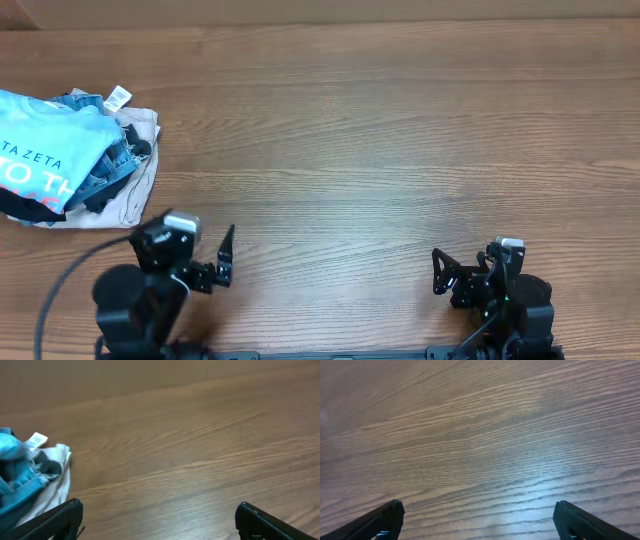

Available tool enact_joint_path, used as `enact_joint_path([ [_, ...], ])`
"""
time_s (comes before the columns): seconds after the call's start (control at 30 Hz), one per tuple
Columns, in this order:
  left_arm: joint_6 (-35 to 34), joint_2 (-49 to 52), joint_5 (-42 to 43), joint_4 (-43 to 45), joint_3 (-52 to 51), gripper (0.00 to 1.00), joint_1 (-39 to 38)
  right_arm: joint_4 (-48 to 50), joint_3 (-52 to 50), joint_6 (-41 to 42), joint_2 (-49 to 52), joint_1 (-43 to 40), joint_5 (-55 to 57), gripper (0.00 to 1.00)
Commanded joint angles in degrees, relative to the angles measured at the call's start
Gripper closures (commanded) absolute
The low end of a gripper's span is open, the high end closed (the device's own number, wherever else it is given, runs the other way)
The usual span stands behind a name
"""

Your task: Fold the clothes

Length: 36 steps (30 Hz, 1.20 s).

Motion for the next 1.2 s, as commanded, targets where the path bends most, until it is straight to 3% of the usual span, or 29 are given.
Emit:
enact_joint_path([
  [0.0, -3.3, -7.6, 1.4, 3.7, -8.9, 0.0, -0.2, 0.3, -0.2, 0.0, -0.7, -0.2, -0.1, 0.0],
  [0.3, -3.5, -17.6, 5.8, 8.5, -22.4, 0.0, -0.3, 0.3, -0.2, 0.0, -0.7, -0.2, -0.1, 0.0],
  [0.4, -6.0, -17.6, 6.8, 10.1, -22.8, 0.0, -0.3, 0.3, -0.2, 0.0, -0.7, -0.2, -0.1, 0.0],
  [1.17, -6.0, -17.6, 6.7, 10.1, -22.8, 0.0, -0.3, 0.3, -0.2, 0.0, -0.7, -0.2, -0.1, 0.0],
])
